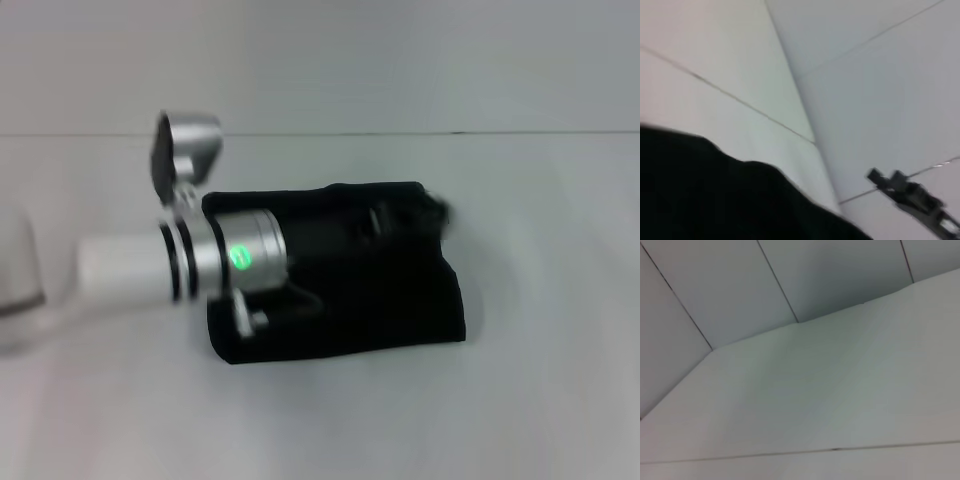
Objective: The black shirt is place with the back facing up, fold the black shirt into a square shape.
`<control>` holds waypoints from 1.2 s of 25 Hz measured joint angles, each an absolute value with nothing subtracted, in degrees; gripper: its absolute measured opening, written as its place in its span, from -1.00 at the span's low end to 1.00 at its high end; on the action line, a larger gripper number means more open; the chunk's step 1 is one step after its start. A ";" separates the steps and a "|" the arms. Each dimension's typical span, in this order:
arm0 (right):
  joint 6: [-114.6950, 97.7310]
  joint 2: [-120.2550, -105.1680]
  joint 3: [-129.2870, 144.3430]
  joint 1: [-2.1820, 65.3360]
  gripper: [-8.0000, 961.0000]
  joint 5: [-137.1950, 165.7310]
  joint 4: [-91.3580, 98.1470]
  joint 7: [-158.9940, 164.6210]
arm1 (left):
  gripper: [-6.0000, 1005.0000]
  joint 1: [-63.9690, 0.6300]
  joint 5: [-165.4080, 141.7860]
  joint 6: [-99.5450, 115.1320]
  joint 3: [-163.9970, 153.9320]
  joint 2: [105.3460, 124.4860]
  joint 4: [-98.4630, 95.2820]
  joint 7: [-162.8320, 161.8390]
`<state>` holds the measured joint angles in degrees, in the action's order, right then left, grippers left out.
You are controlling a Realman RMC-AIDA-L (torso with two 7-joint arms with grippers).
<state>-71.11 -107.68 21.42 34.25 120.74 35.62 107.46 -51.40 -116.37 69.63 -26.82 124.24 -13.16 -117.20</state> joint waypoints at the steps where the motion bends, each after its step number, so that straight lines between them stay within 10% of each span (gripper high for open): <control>1: -71.18 -107.62 21.49 34.13 0.96 120.85 35.62 107.26 | -0.79 -50.87 -114.12 70.14 -26.65 124.36 -10.52 -113.52; 15: -71.71 -107.45 31.37 36.36 0.96 121.14 35.16 116.53 | 0.04 -43.19 -105.79 89.15 -19.22 123.77 -15.33 -103.77; 23: -72.20 -107.03 37.82 41.26 0.96 121.21 30.78 123.52 | 0.62 -41.03 -107.22 69.63 -19.63 119.20 -21.62 -108.31; 30: -68.18 -109.71 39.09 45.50 0.96 121.21 25.23 123.91 | 0.90 -41.21 -114.62 58.31 -19.74 118.17 -26.42 -111.58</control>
